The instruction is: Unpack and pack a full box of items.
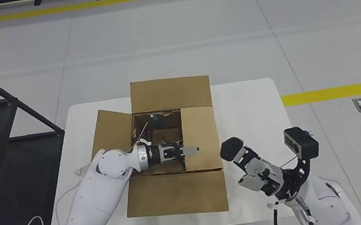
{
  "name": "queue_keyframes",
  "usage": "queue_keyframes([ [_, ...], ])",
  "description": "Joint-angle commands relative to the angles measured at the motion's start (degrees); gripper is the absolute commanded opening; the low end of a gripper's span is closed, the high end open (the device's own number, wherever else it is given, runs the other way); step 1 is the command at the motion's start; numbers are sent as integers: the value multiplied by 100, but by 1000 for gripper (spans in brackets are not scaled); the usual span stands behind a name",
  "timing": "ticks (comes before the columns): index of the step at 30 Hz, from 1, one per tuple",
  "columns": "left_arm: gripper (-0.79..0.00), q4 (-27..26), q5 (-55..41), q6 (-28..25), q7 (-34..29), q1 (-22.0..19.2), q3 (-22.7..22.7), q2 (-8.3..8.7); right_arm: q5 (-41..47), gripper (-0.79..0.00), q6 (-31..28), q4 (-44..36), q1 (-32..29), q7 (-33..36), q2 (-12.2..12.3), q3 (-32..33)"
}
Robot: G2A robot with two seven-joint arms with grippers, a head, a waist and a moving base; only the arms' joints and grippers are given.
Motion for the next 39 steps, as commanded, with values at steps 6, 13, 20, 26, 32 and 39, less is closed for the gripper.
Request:
queue_keyframes([
  [6, 0, -232, -255, -212, -75, 95, -176, 56, -52, 0, -43, -62, -72, -76, 44, -3],
  [13, 0, -959, -255, 40, 189, 254, -269, 91, -100, 0, -296, -157, -231, -420, 82, 155],
  [20, 0, -1393, 259, 591, 941, 140, 181, -67, 26, 0, -770, -284, -681, -960, 132, 651],
  [26, 0, -1249, 682, 1095, 1698, -162, 800, -339, 122, 0, -1192, -235, -1183, -1274, 172, 1029],
  [32, 0, -781, 866, 1445, 2195, -498, 1435, -690, 164, 0, -1212, -187, -1469, -1502, 197, 1243],
  [39, 0, -257, 887, 1482, 2337, -812, 1877, -1041, 188, 0, -1212, -105, -1572, -1655, 216, 1313],
])
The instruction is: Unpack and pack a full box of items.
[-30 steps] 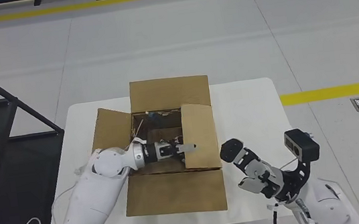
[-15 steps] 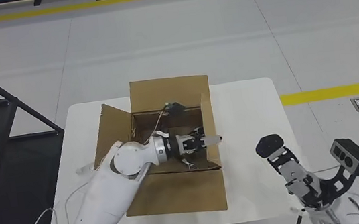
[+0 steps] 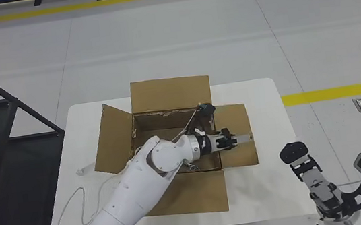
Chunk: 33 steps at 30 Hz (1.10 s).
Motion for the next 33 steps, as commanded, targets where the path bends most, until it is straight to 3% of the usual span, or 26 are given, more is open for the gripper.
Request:
queue_keyframes([
  [1, 0, 150, 14, 27, 10, -79, 90, -86, 34, 0, 0, 23, -14, -57, 2, -1],
  [10, 0, 573, -43, -225, -34, -261, 153, -317, 87, 0, 0, 64, -42, -100, 3, -9],
  [14, 0, 477, -121, -500, -167, -227, -94, -254, 87, 0, 0, 64, -42, -100, 3, -9],
  [18, 0, 72, -194, -626, -365, -77, -603, -50, -289, 0, 351, -100, 94, -118, 2, -3],
  [23, 0, -1127, -204, -625, -817, 548, -1821, 427, -1508, 0, 1328, -602, 500, 229, 15, -112],
  [28, 0, -2980, 117, -278, -1109, 1812, -3578, 933, -2730, 0, 2467, -1070, 1186, 890, 27, -629],
  [33, 0, -4317, 32, -199, -1135, 3123, -5193, 1212, -3961, 0, 3399, -1018, 2313, 2038, 11, -1667],
])
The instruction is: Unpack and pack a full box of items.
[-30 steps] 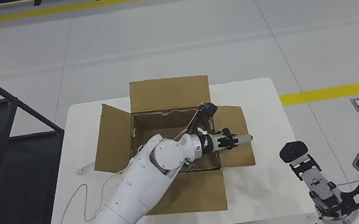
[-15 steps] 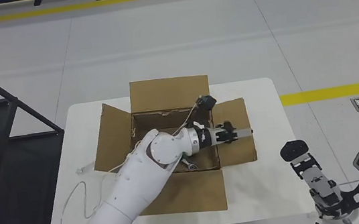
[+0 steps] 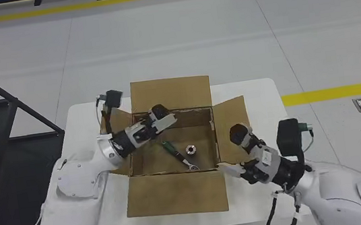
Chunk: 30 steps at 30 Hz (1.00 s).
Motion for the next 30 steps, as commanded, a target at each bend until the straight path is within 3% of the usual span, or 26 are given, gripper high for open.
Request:
queue_keyframes([
  [1, 0, -406, -100, -50, 19, 560, -703, 78, -527, 0, 363, 148, 583, 525, -27, -562],
  [8, 0, -738, -317, -450, 227, 1850, -2160, 225, -1502, 0, 1613, 1790, 2759, 1769, -344, -2507],
  [15, 0, -653, -638, -754, 421, 2607, -2643, 267, -1382, 0, 2463, 4293, 4442, 2086, -904, -3837],
  [20, 0, -596, -696, -790, 370, 2702, -2649, 286, -1245, 0, 2673, 5728, 5050, 2060, -1300, -4461],
  [30, 0, -596, -696, -790, 370, 2702, -2649, 286, -992, 0, 2699, 7769, 5376, 1785, -1897, -5025],
])
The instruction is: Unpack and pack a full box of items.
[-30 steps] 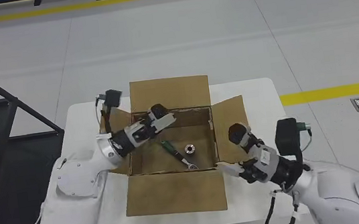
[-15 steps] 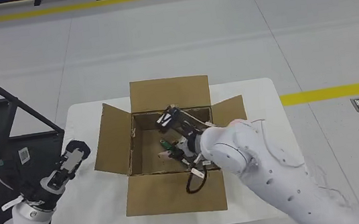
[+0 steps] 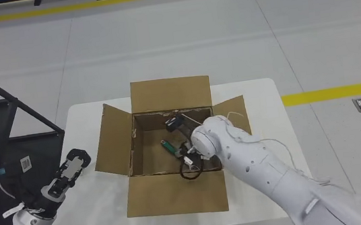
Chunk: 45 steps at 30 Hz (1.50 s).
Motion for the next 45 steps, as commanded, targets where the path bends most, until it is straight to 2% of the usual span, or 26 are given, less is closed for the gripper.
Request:
queue_keyframes([
  [1, 0, 0, 0, 0, 0, 0, 0, 0, 89, 0, -64, 316, 16, -91, -93, -33],
  [5, 0, 0, 0, 0, 0, 0, 0, 0, 148, 0, -172, 769, 76, -242, -265, -104],
  [6, 0, 0, 0, 0, 0, 0, 0, 0, 157, -265, -186, 855, 91, -270, -304, -117],
  [7, 0, 0, 0, 0, 0, 0, 0, 0, 164, -437, -200, 938, 107, -296, -341, -127],
  [10, 0, 0, 0, 0, 0, 0, 0, 0, 160, -785, -218, 1173, 160, -339, -442, -154],
  [21, 0, 0, 0, 0, 0, 0, 0, 0, 92, -785, -400, 1605, 355, -375, -674, -145],
  [25, 0, 0, 0, 0, 0, 0, 0, 0, 78, -785, -428, 1339, 418, -387, -652, -35],
  [28, 0, 0, 0, 0, 0, 0, 0, 0, 103, -785, -575, 828, 387, -257, -559, 117],
  [32, 0, 0, 0, 0, 0, 0, 0, 0, -75, -785, -661, -156, 221, 142, -278, 454],
  [35, 0, 0, 0, 0, 0, 0, 0, 0, -299, -785, -639, -1385, -168, 497, 17, 863],
  [42, 0, 0, 0, 0, 0, 0, 0, 0, -1618, -785, -265, -5032, -1894, 1389, 757, 2403],
  [45, 0, 0, 0, 0, 0, 0, 0, 0, -2049, -785, -121, -6078, -2581, 1367, 941, 3169],
])
